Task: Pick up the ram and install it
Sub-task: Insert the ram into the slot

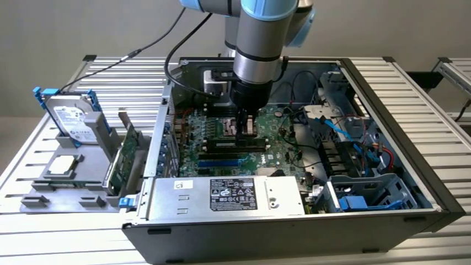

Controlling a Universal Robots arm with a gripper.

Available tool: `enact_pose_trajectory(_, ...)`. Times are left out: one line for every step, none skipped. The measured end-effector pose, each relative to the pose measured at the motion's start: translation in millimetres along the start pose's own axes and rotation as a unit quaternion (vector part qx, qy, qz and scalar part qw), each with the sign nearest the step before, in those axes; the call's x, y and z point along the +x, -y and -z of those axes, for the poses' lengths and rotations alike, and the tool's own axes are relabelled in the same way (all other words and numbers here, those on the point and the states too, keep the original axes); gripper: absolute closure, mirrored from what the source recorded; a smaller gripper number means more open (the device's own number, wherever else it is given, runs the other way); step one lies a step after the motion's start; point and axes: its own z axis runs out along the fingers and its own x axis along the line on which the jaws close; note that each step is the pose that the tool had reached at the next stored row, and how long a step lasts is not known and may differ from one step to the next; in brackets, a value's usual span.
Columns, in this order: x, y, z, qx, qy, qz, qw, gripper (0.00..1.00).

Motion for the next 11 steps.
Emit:
enact_pose_trajectory(-0.2, 0.0, 0.0, 0.0000, 0.0000, 0.000, 1.0000, 0.86)
enact_pose_trajectory(-0.3, 0.0, 0.0, 0.0000, 0.0000, 0.000, 1.0000, 0.86)
enact_pose_trajectory(-0.3, 0.2, 0.0, 0.0000, 0.0000, 0.000, 1.0000, 0.86)
enact_pose_trajectory(-0.3, 0.4, 0.1, 0.0000, -0.0001, 0.000, 1.0000, 0.86)
enact_pose_trajectory(-0.3, 0.7, 0.1, 0.0000, 0.0000, 0.000, 1.0000, 0.86)
enact_pose_trajectory(-0.3, 0.8, 0.1, 0.0000, 0.0000, 0.000, 1.0000, 0.86)
enact_pose_trajectory(-0.3, 0.9, 0.1, 0.0000, 0.0000, 0.000, 1.0000, 0.86)
enact_pose_trajectory(-0.3, 0.9, 0.1, 0.0000, 0.0000, 0.000, 1.0000, 0.86)
enact_pose_trajectory(-0.3, 0.9, 0.1, 0.0000, 0.0000, 0.000, 1.0000, 0.86)
enact_pose_trajectory(-0.3, 0.9, 0.1, 0.0000, 0.0000, 0.000, 1.0000, 0.86)
enact_pose_trajectory(-0.3, 0.9, 0.1, 0.0000, 0.0001, -0.001, 1.0000, 0.86)
